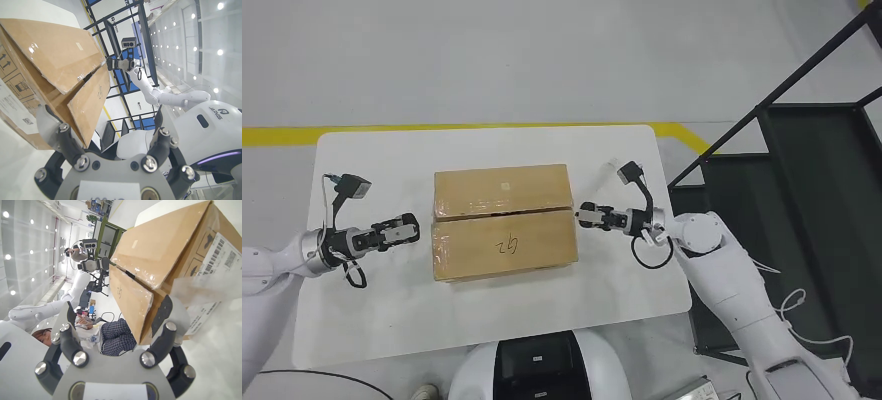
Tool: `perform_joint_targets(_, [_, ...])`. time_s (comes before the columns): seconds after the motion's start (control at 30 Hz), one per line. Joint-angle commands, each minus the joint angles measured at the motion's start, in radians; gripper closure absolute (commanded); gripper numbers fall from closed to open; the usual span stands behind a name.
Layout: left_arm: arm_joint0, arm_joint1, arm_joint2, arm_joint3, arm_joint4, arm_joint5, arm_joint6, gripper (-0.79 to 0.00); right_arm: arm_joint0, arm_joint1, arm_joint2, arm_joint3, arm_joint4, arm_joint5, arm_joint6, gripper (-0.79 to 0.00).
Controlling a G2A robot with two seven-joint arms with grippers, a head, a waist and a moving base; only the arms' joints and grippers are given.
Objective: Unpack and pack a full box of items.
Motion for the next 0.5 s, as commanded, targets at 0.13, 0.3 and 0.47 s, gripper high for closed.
perform_joint_targets(0.13, [0.000,0.000,0.000,0.000,-0.001,0.000,0.000,-0.785,0.035,-0.010,-0.055,0.052,0.070,0.026,0.060,-0.785])
perform_joint_targets(0.3, [0.000,0.000,0.000,0.000,-0.001,0.000,0.000,-0.785,0.035,-0.012,-0.059,0.047,0.144,-0.010,0.098,-0.785])
perform_joint_targets(0.47, [0.000,0.000,0.000,0.000,-0.001,0.000,0.000,-0.785,0.016,-0.006,-0.047,0.002,0.226,-0.019,0.168,-0.785])
